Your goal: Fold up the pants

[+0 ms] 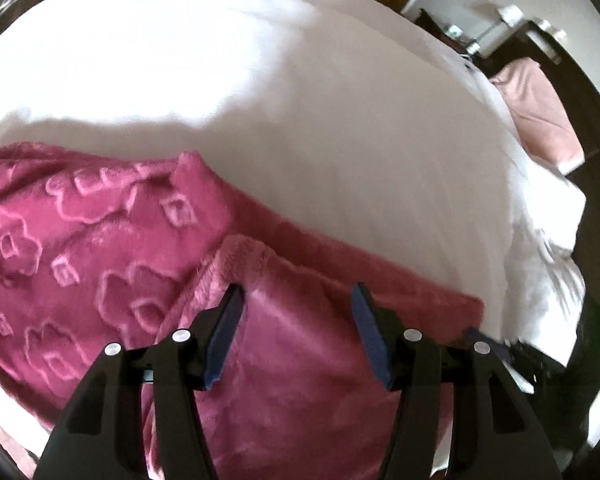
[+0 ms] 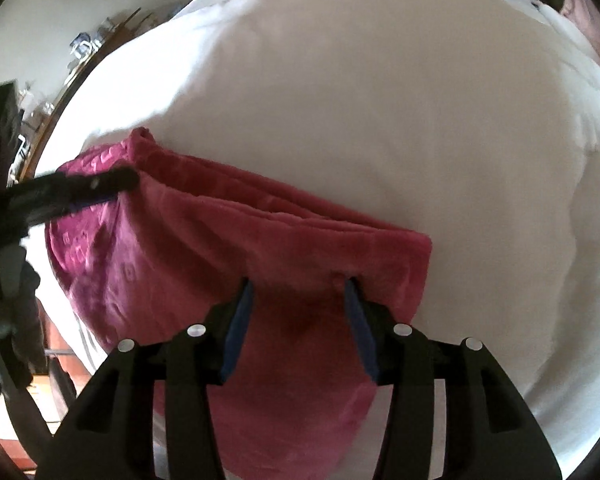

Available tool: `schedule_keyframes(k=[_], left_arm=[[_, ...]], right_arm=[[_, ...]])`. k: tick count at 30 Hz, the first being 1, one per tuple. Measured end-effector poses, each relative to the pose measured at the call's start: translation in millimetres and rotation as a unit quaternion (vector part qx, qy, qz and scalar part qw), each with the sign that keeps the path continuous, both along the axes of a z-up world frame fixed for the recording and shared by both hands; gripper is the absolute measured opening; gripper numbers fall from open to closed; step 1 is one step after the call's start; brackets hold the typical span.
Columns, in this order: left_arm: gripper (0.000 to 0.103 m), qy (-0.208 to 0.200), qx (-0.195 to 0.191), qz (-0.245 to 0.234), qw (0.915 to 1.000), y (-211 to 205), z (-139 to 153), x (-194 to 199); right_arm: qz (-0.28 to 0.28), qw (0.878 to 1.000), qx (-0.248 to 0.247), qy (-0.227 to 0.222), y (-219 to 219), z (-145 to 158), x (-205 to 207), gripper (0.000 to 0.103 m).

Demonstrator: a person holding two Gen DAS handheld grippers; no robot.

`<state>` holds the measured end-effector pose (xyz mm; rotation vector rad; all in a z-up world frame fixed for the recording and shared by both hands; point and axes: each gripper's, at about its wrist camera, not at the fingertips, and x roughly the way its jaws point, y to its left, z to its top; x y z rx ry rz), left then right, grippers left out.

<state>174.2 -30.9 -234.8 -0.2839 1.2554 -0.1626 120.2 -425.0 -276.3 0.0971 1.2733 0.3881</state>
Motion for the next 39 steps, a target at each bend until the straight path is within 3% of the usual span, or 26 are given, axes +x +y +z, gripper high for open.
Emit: schedule_keyframes(k=[10, 19, 30, 35, 39], left_arm=[[0.057, 0.018, 0.02, 0.001, 0.9996, -13, -26, 19], [0.057, 0.012, 0.011, -0.01, 0.9998, -13, -37, 19], [0.059, 0.003, -0.019, -0.008, 0.9998, 5, -11, 3], [0.059, -0.007, -0.052, 0.024, 0.9983, 37, 3, -16], [0.067, -0.021, -0.048, 0.057, 0.997, 71, 14, -33]], right_arm=[[0.029, 0.999, -0.026, 0.017, 18, -11, 15, 0.049], [0.048, 0.997, -0.058, 0.035, 40, -26, 25, 0.052], [0.011, 0.998, -0.052, 0.03, 48, -16, 22, 0.055], [-0.033, 0.998, -0.047, 0.008, 43, -4, 7, 0.055], [-0.062, 0.995, -0.073, -0.011, 47, 2, -13, 0.055]])
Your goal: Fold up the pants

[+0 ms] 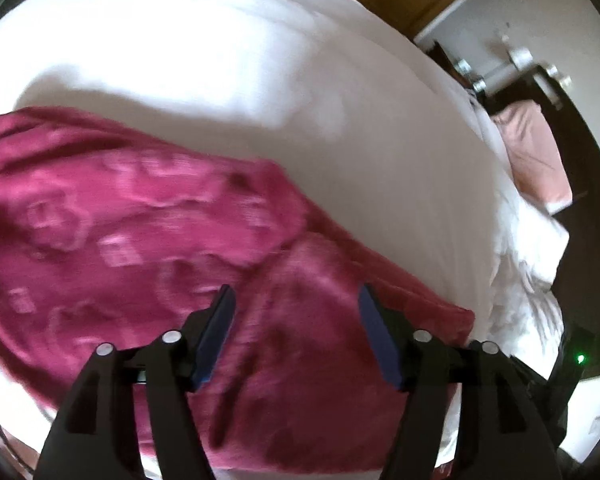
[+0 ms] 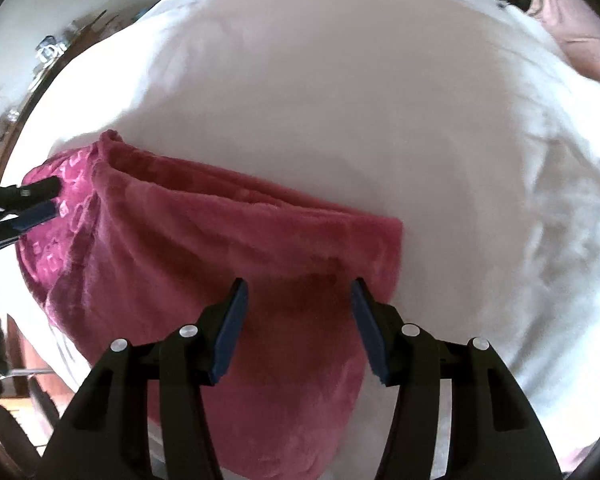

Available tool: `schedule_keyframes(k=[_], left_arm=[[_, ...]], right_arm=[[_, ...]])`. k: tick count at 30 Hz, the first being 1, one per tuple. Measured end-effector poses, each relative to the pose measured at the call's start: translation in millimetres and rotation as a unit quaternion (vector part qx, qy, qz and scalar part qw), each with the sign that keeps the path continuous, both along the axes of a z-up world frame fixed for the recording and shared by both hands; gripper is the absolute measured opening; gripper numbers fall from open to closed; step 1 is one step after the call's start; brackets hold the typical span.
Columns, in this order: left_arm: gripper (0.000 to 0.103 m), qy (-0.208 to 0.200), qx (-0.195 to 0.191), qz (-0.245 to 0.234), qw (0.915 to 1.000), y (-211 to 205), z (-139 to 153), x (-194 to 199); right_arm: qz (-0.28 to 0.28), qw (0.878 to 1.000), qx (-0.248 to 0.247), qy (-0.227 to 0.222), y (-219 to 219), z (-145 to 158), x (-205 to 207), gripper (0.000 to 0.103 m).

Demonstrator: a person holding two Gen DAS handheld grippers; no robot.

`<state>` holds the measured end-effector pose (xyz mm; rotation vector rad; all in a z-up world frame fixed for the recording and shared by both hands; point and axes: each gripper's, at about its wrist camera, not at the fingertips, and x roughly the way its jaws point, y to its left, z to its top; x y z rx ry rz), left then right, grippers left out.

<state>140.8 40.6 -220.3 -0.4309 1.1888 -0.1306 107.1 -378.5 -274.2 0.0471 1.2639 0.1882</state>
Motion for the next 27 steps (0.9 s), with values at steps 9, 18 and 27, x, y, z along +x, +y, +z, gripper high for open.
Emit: schedule_keyframes(k=[9, 18, 27], left_arm=[[0.068, 0.004, 0.007, 0.128, 0.9917, 125, 1, -44], [0.079, -0.007, 0.028, 0.221, 0.9748, 232, 2, -76], [0.08, 0.022, -0.021, 0.26, 0.9652, 296, -44, -78]], right_arm=[[-0.013, 0.999, -0.03, -0.016, 37, 11, -17, 0.055], [0.017, 0.999, -0.035, -0.022, 106, 20, -17, 0.055], [0.018, 0.999, -0.05, -0.014, 139, 22, -24, 0.056]])
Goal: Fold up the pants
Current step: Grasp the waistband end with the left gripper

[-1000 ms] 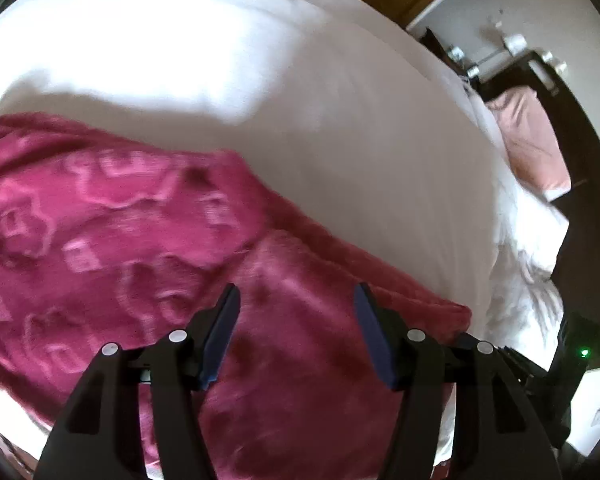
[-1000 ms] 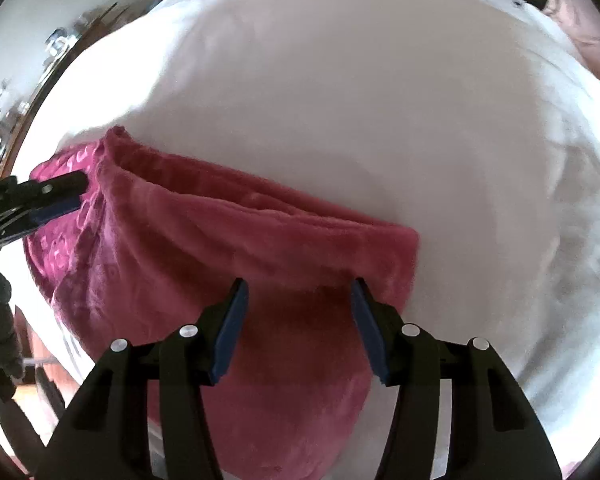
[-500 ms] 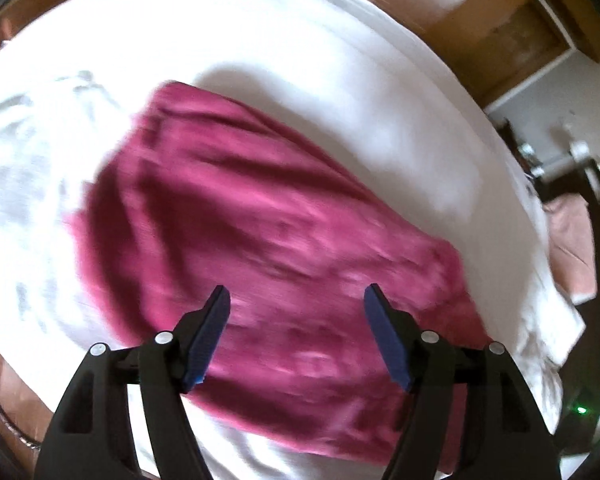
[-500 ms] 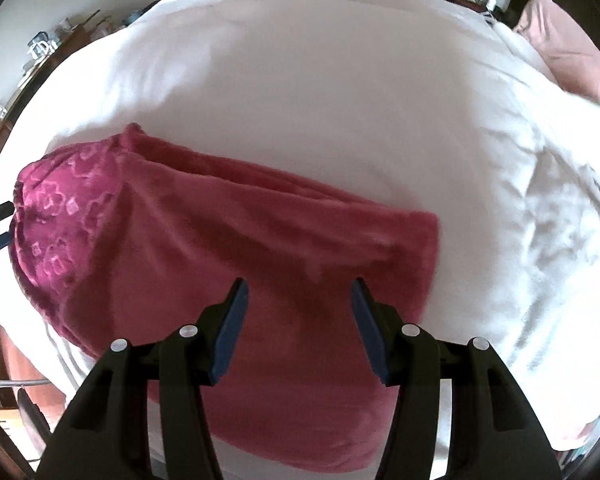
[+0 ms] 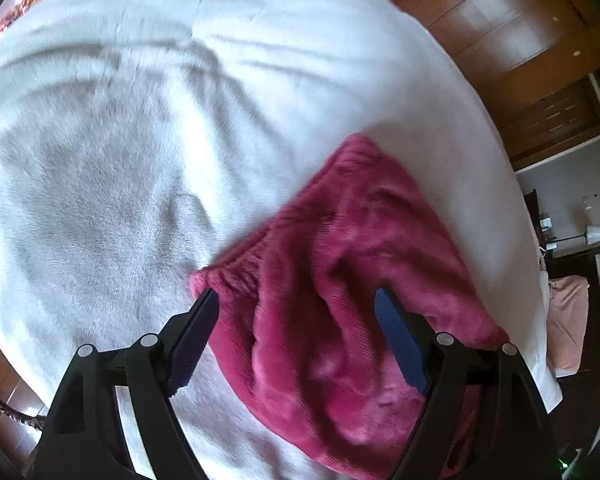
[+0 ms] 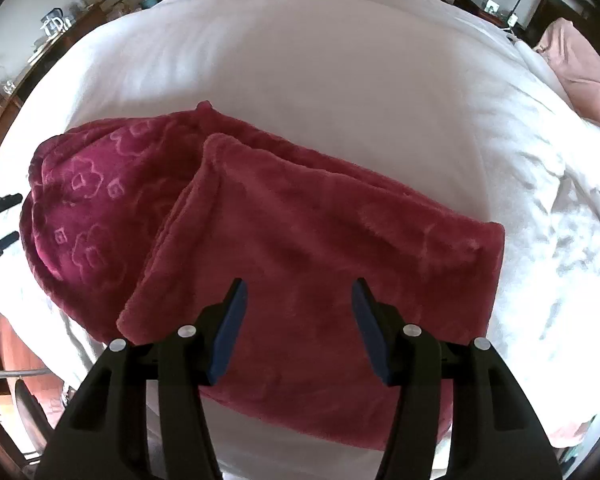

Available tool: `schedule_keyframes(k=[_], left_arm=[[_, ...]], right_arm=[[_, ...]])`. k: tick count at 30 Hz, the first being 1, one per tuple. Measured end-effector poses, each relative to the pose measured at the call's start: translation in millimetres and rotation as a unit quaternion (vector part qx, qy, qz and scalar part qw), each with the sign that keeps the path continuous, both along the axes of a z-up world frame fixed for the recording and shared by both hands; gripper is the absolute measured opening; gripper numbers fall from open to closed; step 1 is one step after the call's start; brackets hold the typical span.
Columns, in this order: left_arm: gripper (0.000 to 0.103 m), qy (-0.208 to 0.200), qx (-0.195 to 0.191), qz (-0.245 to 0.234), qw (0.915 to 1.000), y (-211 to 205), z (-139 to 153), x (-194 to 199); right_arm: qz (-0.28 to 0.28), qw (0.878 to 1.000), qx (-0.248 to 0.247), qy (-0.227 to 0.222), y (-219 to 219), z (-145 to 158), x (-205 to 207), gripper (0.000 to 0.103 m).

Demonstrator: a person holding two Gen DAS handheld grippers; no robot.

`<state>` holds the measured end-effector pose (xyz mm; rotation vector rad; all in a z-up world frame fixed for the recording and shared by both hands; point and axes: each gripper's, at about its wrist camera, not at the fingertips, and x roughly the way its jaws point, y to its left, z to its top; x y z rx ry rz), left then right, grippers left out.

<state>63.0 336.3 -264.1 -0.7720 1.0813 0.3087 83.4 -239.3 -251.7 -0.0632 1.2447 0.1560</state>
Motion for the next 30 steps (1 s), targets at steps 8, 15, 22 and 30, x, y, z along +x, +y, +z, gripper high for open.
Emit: schedule_keyframes(k=[8, 15, 22, 30], left_arm=[[0.08, 0.022, -0.03, -0.006, 0.9993, 15, -36, 3], [0.078, 0.032, -0.059, -0.028, 0.9974, 21, -60, 17], [0.051, 0.011, -0.085, -0.027, 0.996, 13, -65, 18], [0.027, 0.004, -0.069, -0.038, 0.9969, 4, -40, 16]], right_arm=[[0.007, 1.0, 0.001, 0.009, 24, 0, -6, 0.056], [0.017, 1.0, -0.002, 0.012, 34, 4, -8, 0.056], [0.017, 1.0, -0.006, 0.013, 35, 7, -8, 0.056], [0.021, 1.0, 0.004, 0.004, 35, 12, -4, 0.056]])
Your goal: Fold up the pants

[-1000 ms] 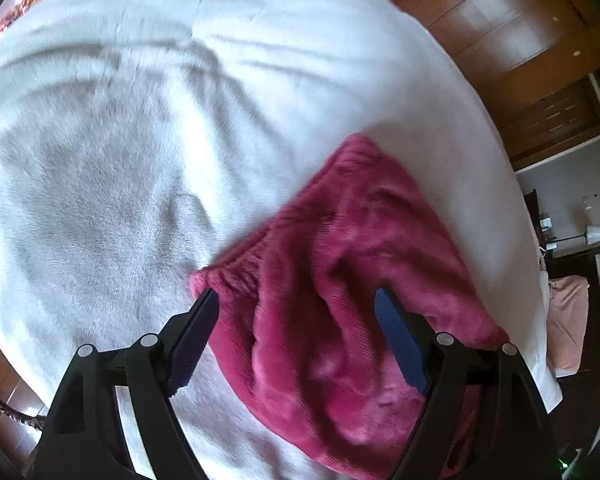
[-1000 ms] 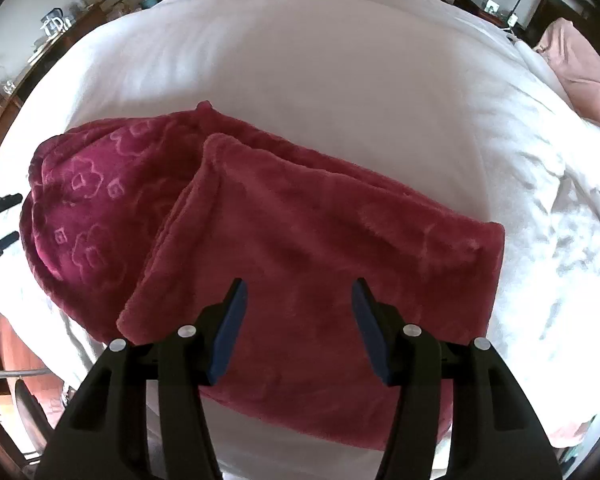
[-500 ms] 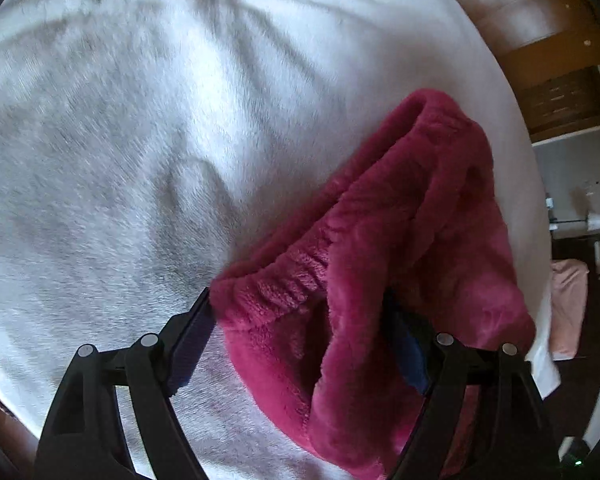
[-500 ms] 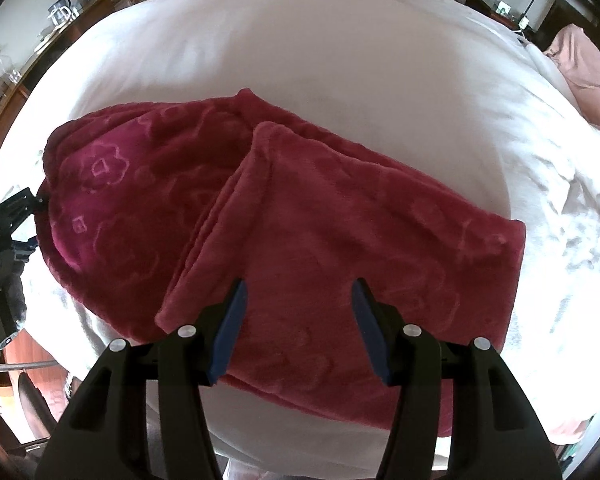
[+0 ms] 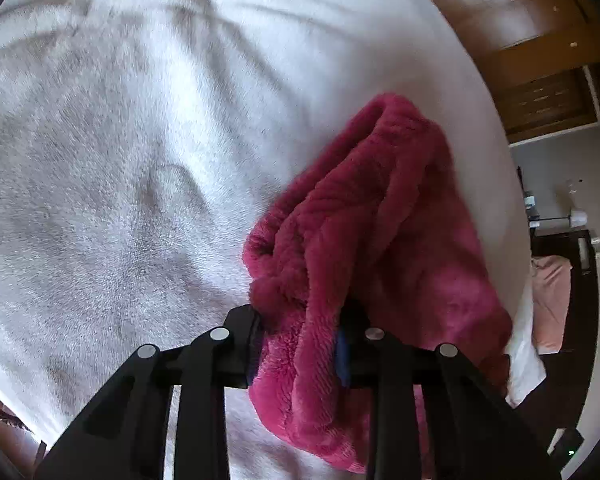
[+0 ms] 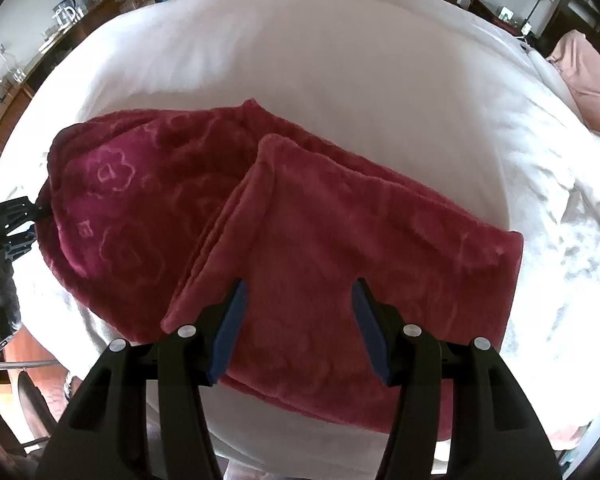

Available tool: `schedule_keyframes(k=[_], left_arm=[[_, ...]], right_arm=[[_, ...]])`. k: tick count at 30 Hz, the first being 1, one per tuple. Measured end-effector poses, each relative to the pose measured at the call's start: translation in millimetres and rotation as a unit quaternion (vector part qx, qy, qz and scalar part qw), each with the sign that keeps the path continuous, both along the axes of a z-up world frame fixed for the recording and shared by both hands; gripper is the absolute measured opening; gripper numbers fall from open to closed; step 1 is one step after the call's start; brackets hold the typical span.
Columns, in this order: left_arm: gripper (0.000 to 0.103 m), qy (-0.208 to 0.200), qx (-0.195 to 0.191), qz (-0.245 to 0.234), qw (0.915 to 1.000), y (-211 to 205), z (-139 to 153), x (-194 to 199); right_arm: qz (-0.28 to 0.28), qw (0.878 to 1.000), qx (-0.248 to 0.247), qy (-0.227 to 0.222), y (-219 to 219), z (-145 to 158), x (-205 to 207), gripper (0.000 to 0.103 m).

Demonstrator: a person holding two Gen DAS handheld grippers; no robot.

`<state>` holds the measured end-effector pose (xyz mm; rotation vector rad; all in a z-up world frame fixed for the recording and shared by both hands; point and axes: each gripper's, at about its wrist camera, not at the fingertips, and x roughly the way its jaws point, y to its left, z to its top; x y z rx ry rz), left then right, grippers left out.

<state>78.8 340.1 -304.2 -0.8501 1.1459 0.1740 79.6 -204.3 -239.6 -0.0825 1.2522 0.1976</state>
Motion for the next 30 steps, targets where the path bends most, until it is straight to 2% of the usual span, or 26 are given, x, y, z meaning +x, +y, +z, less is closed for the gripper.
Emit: schedule_keyframes(k=[8, 12, 15, 23, 30], left_arm=[[0.026, -0.054, 0.003, -0.004, 0.9985, -10, 45, -6], [0.026, -0.09, 0.008, -0.023, 0.9956, -35, 77, -2], [0.025, -0.119, 0.015, -0.047, 0.9917, -65, 106, 9], [0.025, -0.169, 0.026, -0.107, 0.9795, -142, 160, 20], [0.025, -0.193, 0.031, -0.181, 0.9638, -245, 194, 15]], right_arm=[[-0.007, 1.0, 0.018, -0.007, -18, 5, 2, 0.056], [-0.006, 1.0, 0.025, -0.01, -31, 7, 1, 0.056], [-0.005, 0.999, 0.031, -0.013, -43, 10, -1, 0.056], [-0.021, 0.998, 0.052, -0.019, -93, 13, -6, 0.056], [-0.046, 0.996, 0.074, -0.019, -142, 11, -12, 0.056]])
